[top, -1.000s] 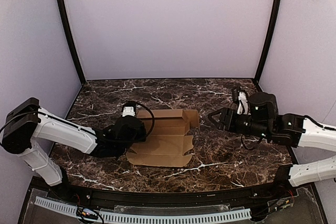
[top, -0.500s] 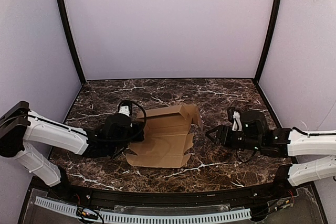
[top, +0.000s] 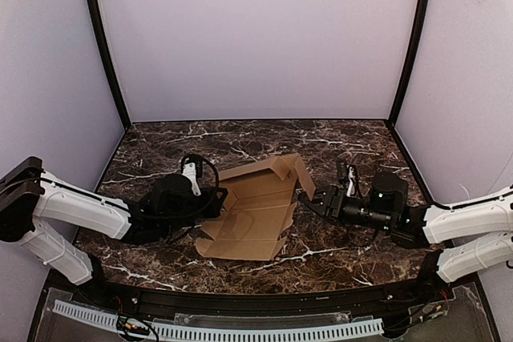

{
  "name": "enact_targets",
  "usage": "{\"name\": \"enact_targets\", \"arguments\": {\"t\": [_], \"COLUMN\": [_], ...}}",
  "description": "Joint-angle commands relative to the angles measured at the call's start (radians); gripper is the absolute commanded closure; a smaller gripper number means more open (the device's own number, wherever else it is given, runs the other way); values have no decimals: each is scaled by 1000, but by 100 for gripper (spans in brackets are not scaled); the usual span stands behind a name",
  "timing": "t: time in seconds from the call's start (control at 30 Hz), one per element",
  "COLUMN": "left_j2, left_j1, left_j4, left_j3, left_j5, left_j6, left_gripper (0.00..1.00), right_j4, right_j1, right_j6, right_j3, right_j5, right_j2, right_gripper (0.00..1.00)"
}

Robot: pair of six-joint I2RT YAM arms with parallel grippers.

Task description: Fold the paper box

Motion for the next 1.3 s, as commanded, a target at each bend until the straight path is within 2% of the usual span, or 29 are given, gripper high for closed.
{"name": "enact_targets", "arguments": {"t": [0.0,0.43,0.73,1.03,1.27], "left_j2": [-27,3,27,13,-5], "left_j1": [8,7,8,17,34], "left_j4": [67,125,157,142,134], "left_j3": [-18,-23,-20,-31,-38], "left_j5": [57,106,132,87,72], "left_j6": [-9,-17,-25,-29,-28], "left_gripper": [100,100,100,100,100], "right_j4": [262,526,494,465,300], "right_j1": [-6,-4,4,6,5], "right_j6": [42,129,124,81,3], "right_j3": [-18,7,19,-58,-105], "right_j5": [-77,-123,-99,-94,-99], "right_j2": [40,225,252,168,39], "right_gripper": [37,42,49,42,39]}}
